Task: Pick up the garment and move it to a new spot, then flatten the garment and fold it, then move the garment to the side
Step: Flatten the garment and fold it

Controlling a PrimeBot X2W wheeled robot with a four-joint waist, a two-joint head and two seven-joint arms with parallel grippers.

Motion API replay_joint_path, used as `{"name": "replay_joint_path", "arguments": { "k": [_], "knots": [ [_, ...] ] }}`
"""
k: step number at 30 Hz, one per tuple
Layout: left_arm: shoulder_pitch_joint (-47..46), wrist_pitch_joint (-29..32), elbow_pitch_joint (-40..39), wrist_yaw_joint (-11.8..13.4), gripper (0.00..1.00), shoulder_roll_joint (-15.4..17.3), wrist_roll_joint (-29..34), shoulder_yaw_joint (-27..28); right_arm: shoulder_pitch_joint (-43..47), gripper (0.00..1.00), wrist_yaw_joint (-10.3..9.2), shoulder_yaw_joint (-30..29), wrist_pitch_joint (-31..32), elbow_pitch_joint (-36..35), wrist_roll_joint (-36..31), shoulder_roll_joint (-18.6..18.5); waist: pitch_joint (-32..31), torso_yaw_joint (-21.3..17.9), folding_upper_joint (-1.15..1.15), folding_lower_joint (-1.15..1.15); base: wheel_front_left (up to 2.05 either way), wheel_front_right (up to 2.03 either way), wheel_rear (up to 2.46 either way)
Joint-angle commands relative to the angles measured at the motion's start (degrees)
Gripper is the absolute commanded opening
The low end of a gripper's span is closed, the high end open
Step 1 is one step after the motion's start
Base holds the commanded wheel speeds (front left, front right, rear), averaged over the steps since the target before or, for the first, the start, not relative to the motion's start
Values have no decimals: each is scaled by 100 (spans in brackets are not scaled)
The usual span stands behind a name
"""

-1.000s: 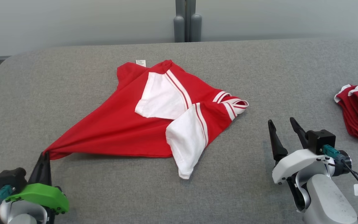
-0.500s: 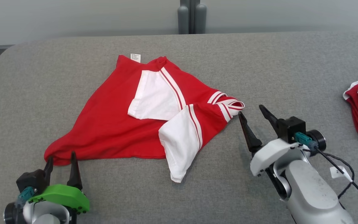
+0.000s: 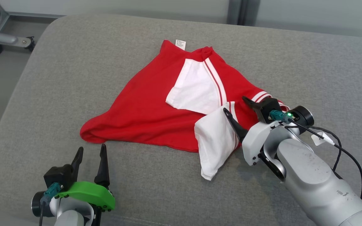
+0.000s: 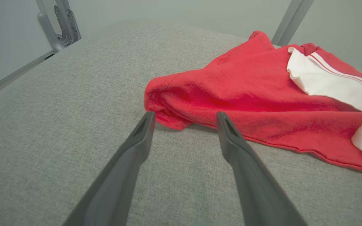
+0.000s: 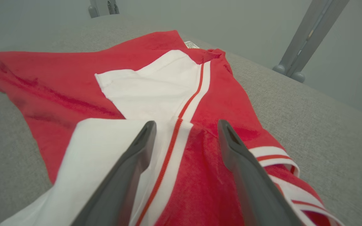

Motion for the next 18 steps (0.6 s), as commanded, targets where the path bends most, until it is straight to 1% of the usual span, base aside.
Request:
{"name": "replay_joint_path", "arguments": {
  "k": [1,5,6,7,8,9,10,14,18],
  "knots": [
    [41,-2,-54,-34,100,-5,28,5,-108,100,-9,144,68,105,122,-62,116,274,0,0,0,0,0],
    [73,-2,-138,-77,100,-23,-42,2,-207,100,-9,474,239,330,275,-167,139,301,0,0,0,0,0],
    [73,-2,-138,-77,100,-23,-42,2,-207,100,-9,474,239,330,275,-167,139,301,0,0,0,0,0],
    [56,-2,-150,-84,100,-24,-73,-31,-219,98,-9,546,306,383,337,-174,143,294,0,0,0,0,0],
    [37,-2,-173,-86,100,-25,-98,-68,-231,53,-9,614,336,419,385,-201,144,284,0,0,0,0,0],
    [22,-2,-210,-88,100,-22,-142,-92,-237,23,-9,677,330,442,434,-218,138,265,0,0,0,0,0],
    [14,-2,-236,-92,100,-19,-156,-107,-230,0,-9,723,304,460,481,-229,127,234,0,0,0,0,0],
    [4,-2,-361,-95,100,-21,-201,-139,-117,0,-9,798,41,442,661,-332,53,32,0,0,0,0,0],
    [20,-1,-454,-105,100,-20,-238,-209,191,0,-9,650,-341,299,802,-452,-59,-248,0,0,0,0,0]
  ]
}}
